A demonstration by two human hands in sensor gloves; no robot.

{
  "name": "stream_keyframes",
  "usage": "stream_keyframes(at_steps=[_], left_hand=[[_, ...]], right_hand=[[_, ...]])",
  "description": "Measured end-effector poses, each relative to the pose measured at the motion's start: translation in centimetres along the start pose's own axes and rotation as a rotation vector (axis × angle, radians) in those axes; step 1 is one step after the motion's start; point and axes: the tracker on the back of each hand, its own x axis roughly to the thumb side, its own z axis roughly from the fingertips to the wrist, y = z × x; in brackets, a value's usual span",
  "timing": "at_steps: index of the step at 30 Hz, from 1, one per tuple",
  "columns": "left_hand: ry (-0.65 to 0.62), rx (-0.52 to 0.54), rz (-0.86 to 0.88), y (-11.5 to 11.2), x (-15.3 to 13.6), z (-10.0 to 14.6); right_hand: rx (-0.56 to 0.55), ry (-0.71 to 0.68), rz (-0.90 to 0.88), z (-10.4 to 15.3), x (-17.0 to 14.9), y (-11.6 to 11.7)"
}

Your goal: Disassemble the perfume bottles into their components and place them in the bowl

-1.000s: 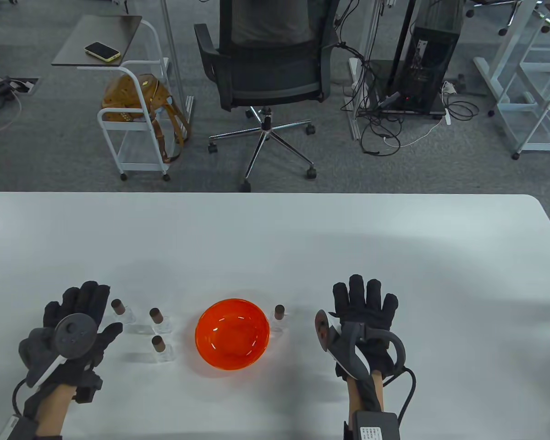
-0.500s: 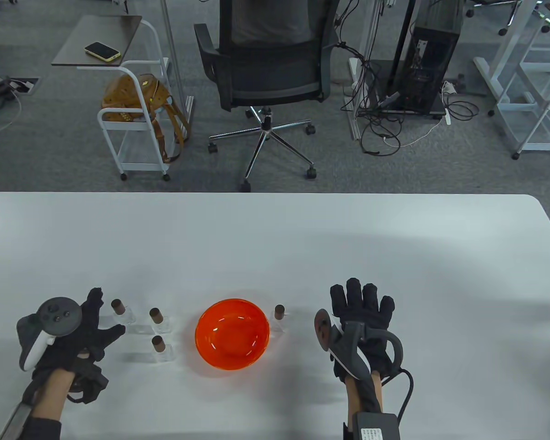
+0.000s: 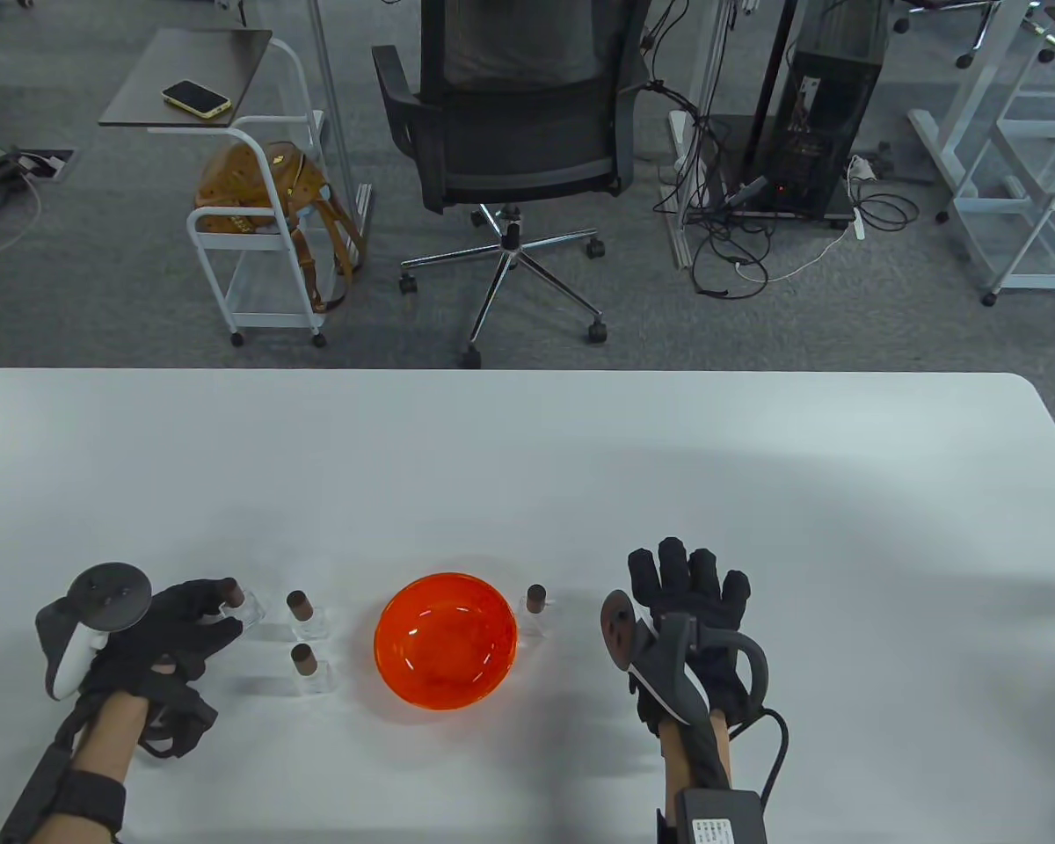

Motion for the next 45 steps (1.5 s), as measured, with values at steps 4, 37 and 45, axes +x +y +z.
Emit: stream_keyframes(at_steps=[4, 37, 45], left_hand=[[-0.016, 0.007, -0.009, -0.1, 0.1, 0.1], [-0.561, 0.047, 0.087, -1.7, 14.3, 7.4], [-0.540, 0.048, 0.023, -2.3, 14.2, 7.6]], right_hand=[[0.007, 0.001, -0.007, 0.0, 0.0, 0.0], [-0.026, -0.092, -0.149, 0.4, 3.9, -2.8], [-0.046, -0.344, -0.512, 0.6, 12.2, -9.8]])
